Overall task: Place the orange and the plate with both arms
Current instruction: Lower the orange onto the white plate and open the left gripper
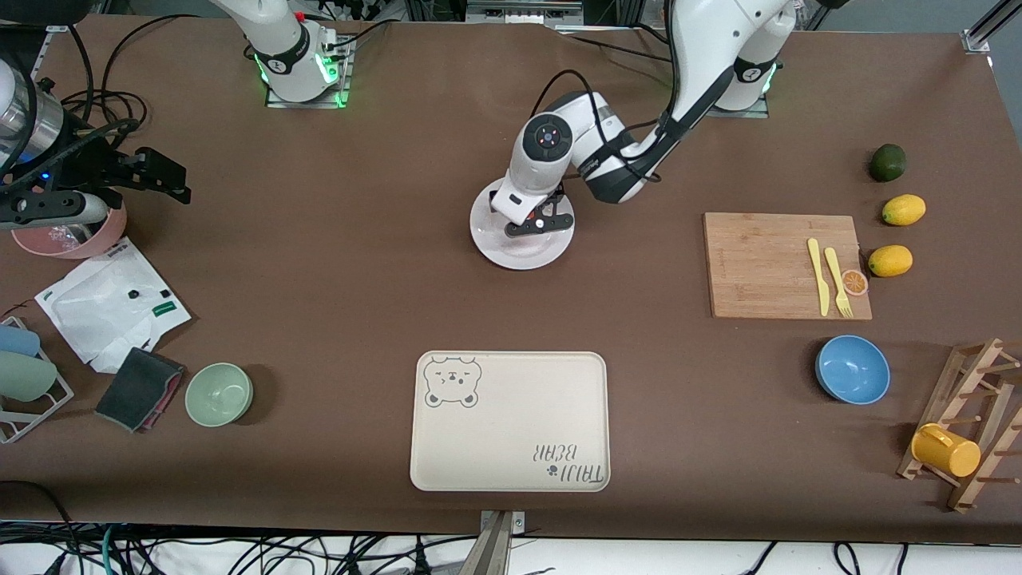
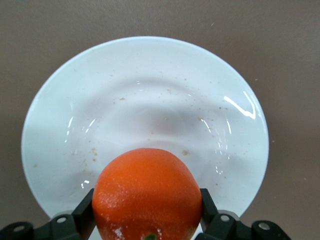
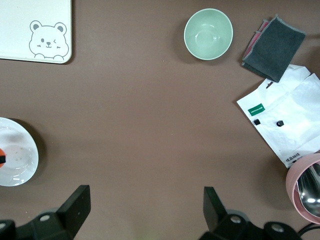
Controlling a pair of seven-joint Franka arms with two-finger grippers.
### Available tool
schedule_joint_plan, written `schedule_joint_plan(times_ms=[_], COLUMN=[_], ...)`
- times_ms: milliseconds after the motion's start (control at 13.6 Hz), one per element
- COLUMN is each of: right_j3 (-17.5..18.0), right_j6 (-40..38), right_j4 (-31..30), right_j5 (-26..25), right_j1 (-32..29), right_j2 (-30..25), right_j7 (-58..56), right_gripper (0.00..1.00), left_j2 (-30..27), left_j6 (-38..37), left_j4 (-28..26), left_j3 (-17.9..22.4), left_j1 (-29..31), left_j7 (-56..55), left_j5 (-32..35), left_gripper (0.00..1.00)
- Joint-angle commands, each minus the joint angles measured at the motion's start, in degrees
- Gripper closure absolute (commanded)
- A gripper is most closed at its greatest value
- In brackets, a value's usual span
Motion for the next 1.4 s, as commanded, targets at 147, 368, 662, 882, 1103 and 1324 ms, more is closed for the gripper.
schedule_joint_plan(times_ms=[147,368,662,882,1103,1324], right_j3=[-0.2,-0.2,0.2,1.2,1.9,2.2], right_j6=[-1.5,-1.4,-1.4,-0.8,-0.7,0.9], right_j4=[-0.2,-0.1,-0.6,-0.7,-0.7,-1.5], right_j5=[-0.7,-0.6,-0.4,-0.4,0.6,4.1], right_j1=[0.2,0.2,0.2,0.5,0.8,2.1], right_j2=[-1.0,-1.0,-1.0,-0.7,-0.3,1.3], right_j7=[1.0,1.0,1.0,1.0,1.1,1.1], right_gripper=[0.00,0.00,0.00,0.00,0.00,0.00], left_j2=[2.4,2.4,1.2,-3.2,-8.8,-9.4], left_j6=[-0.1,-0.3,-0.8,-3.4,-12.6,-28.0], left_j4=[1.7,1.6,1.8,2.3,6.0,17.2], left_j3=[0.7,0.7,0.6,0.4,-0.1,-0.1], left_j1=[-0.8,-0.7,0.0,3.1,7.1,10.5], left_j7=[-1.8,-1.9,-1.9,-1.9,-1.5,-0.2], left_j5=[2.6,3.7,3.7,3.1,2.8,2.7], left_gripper=[0.31,0.00,0.00,0.00,0.00,0.00])
